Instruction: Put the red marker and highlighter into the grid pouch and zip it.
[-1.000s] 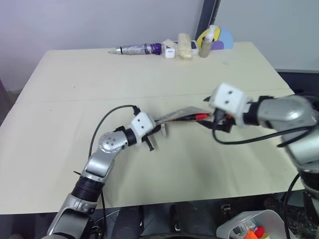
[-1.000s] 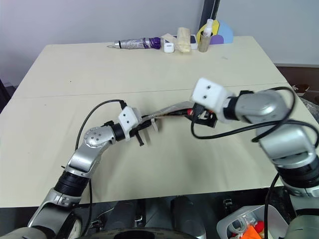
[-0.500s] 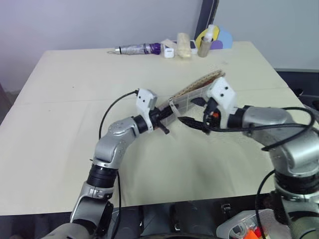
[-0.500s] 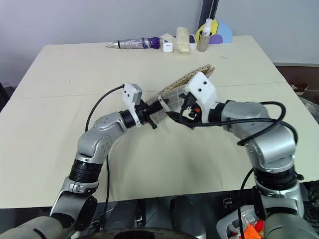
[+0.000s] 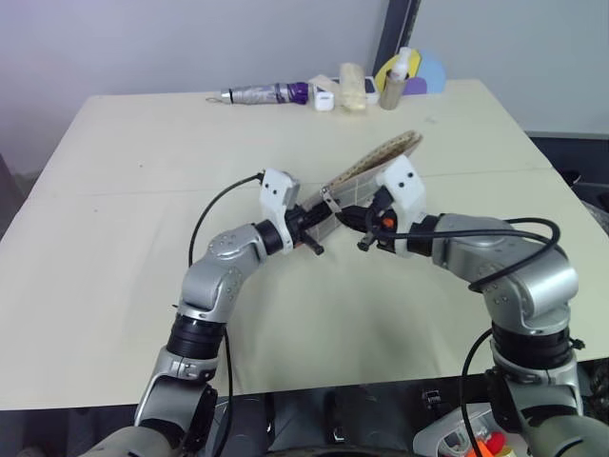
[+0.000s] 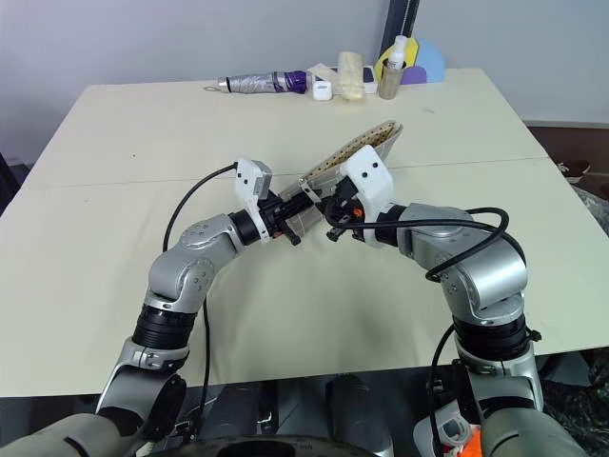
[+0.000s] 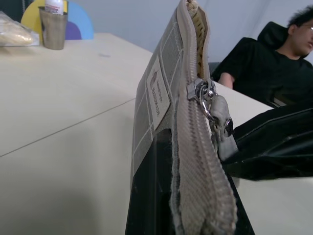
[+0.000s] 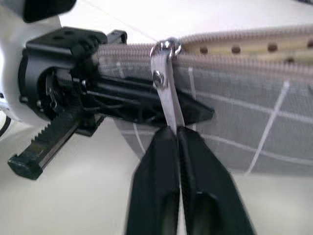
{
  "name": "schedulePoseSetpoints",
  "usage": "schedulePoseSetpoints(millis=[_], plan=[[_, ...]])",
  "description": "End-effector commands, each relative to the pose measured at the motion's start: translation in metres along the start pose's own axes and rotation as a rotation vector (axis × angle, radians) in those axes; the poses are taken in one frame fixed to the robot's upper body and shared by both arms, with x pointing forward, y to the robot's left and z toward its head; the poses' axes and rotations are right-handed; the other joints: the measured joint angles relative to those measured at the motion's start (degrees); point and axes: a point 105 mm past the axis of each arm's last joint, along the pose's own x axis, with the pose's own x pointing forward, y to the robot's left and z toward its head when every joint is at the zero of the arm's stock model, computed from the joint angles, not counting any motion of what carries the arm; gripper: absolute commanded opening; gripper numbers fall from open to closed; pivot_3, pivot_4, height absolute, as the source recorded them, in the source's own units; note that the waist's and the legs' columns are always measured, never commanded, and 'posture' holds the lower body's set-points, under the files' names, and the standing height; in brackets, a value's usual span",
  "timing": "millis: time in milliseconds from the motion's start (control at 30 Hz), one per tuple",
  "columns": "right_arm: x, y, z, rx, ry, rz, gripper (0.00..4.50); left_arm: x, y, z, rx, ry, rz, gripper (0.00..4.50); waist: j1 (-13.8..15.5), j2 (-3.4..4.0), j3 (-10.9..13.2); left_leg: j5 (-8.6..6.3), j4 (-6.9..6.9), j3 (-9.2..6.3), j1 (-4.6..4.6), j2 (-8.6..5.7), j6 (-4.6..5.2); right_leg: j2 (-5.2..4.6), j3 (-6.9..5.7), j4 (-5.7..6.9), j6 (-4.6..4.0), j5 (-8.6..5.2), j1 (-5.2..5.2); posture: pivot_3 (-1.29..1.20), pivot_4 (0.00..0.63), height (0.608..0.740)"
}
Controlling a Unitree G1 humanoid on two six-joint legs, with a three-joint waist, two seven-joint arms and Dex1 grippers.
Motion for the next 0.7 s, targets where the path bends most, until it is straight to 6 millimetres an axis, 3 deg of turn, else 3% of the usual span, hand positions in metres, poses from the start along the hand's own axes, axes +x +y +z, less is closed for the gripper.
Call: schedulePoseSetpoints(millis=[33,167,300,533,600,700], plan=[[-0.007,-0.006,0.011,-0.035,-0.028,-0.022,0.06,-0.001,-0.004,0.015,0.078,-0.050,-0.006,0.00,-0.01,0.00,0.00,0.00,0.00,0.00,-0.01,0.00,0.00,0.00,0.00,0.00,0.00,0.00,-0.01,0.00,0.150,0.740],[-0.028,-0.028,0.029,-0.117,-0.045,-0.101,0.06,-0.008,0.000,0.002,0.242,0.012,-0.015,0.00,-0.03,0.00,0.00,0.00,-0.01,0.00,-0.03,-0.01,0.00,0.00,0.00,-0.02,0.00,0.00,-0.03,0.00,0.150,0.740],[-0.059,-0.070,0.047,-0.198,-0.025,-0.294,0.06,-0.022,0.005,-0.017,0.399,0.090,-0.045,0.00,0.00,0.00,0.00,0.00,-0.05,0.02,-0.04,-0.01,0.00,-0.01,0.01,-0.03,-0.01,0.00,-0.08,0.00,0.150,0.740],[-0.093,-0.114,0.038,-0.273,0.104,-0.503,0.06,-0.036,0.012,-0.028,0.458,0.129,-0.047,0.00,-0.22,0.02,-0.01,-0.02,-0.10,0.05,-0.05,0.02,0.03,-0.01,0.05,-0.11,-0.02,-0.01,-0.09,0.00,0.150,0.740],[-0.092,-0.111,0.036,-0.263,0.097,-0.475,0.06,-0.037,0.014,-0.027,0.428,0.120,-0.034,0.00,-0.28,0.02,-0.01,-0.01,-0.10,0.05,-0.03,0.03,0.03,0.00,0.05,-0.10,-0.02,0.00,-0.08,0.00,0.150,0.740],[-0.075,-0.072,0.032,-0.254,0.056,-0.266,0.06,-0.033,0.013,-0.019,0.313,0.073,-0.009,0.00,-0.22,0.02,-0.01,-0.01,-0.10,0.05,-0.02,0.03,0.03,0.00,0.05,-0.09,-0.02,0.00,-0.07,0.00,0.150,0.740]])
